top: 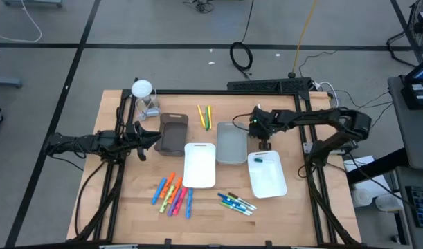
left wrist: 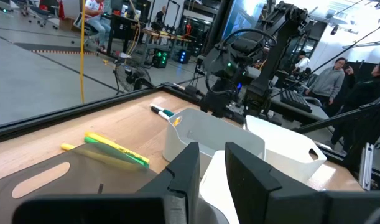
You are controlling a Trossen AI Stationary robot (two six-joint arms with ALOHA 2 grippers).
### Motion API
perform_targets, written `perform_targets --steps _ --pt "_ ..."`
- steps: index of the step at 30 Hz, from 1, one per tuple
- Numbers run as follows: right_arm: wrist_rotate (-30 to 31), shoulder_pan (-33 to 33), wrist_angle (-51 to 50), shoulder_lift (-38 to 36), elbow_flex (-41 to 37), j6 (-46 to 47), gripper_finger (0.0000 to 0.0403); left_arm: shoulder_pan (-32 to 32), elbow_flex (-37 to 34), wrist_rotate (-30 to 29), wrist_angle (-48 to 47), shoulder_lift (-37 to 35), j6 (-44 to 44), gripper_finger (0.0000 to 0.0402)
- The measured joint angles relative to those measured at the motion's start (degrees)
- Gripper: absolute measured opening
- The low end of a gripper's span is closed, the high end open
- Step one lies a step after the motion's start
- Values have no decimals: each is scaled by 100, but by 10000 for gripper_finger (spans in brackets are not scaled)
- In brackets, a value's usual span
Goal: Pick & Place Markers
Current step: Put the bottom black mini marker into the right white bin
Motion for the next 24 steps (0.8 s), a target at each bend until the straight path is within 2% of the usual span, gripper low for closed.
perform_targets --steps 5,13,19,24 --pt "461 10 -93 -648 19 159 16 2 0 0 -1 1 0 79" --pt "434 292 -105 -1819 22 871 16 2 0 0 -3 1 -1 79" --pt "-30 900 -98 -2573 25 1609 16 1 0 -2 -2 2 0 79" --pt "-281 1524 -145 -2922 30 2428 16 1 0 -1 -1 1 0 79"
